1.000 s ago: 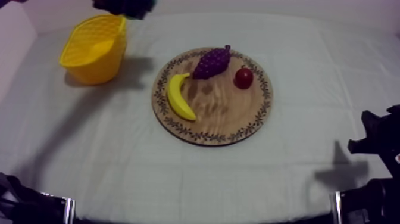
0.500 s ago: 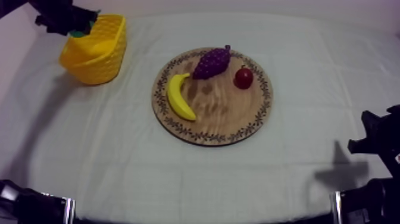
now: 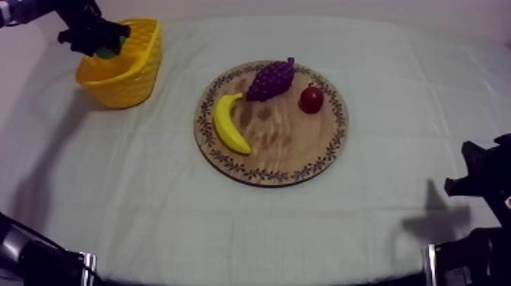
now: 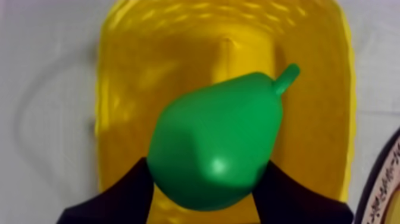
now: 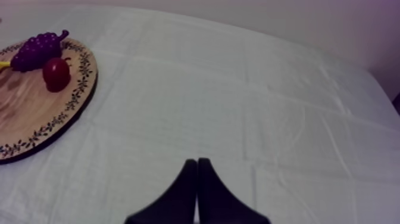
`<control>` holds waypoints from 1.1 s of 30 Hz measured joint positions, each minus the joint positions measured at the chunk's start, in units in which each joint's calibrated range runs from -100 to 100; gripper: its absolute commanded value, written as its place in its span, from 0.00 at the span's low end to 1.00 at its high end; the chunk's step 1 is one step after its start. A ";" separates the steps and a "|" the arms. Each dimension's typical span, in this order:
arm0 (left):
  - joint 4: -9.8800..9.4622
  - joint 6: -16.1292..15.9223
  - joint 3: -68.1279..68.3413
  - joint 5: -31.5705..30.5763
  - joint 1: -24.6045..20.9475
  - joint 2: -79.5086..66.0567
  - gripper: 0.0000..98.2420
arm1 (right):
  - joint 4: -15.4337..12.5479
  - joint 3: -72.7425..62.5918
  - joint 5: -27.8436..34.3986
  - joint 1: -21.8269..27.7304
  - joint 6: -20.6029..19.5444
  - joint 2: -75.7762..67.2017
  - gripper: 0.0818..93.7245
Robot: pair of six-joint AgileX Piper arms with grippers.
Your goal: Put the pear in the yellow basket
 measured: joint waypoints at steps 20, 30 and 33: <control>5.81 -4.41 -8.86 -2.81 -2.48 12.81 0.73 | 0.00 0.00 0.00 0.00 0.03 0.00 0.00; 6.66 -5.30 1.32 -9.93 -2.05 3.16 0.47 | 0.00 0.00 0.00 0.00 0.03 0.00 0.00; 6.49 -4.47 7.18 -14.17 -1.77 -2.15 0.28 | 0.00 0.00 0.00 0.00 0.03 0.00 0.00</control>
